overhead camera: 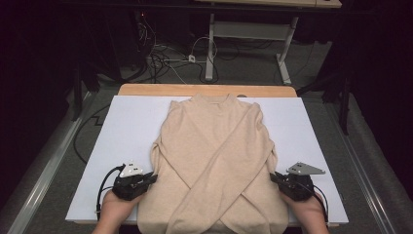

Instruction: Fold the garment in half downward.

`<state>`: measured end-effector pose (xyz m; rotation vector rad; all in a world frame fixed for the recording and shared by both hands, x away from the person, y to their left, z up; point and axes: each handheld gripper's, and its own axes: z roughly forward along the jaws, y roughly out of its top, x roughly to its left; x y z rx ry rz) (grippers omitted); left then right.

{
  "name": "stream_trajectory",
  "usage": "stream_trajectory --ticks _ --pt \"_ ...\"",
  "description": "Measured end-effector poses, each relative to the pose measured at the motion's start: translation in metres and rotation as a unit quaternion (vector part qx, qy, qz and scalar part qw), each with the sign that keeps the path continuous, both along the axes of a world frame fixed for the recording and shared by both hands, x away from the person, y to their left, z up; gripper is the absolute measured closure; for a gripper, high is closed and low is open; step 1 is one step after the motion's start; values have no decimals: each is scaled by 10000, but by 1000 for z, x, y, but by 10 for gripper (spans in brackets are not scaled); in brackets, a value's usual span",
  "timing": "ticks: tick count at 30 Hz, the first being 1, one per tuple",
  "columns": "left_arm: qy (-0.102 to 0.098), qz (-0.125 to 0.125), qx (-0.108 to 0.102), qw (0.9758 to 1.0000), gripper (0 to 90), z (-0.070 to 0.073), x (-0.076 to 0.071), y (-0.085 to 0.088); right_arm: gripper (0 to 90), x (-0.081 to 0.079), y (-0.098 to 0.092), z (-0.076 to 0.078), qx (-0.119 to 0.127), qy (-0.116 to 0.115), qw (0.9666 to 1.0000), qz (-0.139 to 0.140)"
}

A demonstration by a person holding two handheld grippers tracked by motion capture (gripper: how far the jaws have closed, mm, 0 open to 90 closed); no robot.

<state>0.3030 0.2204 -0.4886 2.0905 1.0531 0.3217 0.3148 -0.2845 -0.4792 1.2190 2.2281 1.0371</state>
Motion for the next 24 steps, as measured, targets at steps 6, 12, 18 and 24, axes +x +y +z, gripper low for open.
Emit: stream_trajectory --ticks 6,12,18,24 --pt "-263 35 3 9996 796 4 -6 2 862 -3 -1 2 6 -146 9999 -20" --pt "-353 4 102 9993 801 17 -14 -4 864 -11 -4 6 86 -215 9997 -66" --pt "-181 -59 130 9997 800 20 -21 -2 863 -22 -6 15 -109 -281 9995 53" --pt "-165 -239 162 9994 798 16 -41 1 862 -37 -13 12 -40 -169 9997 172"
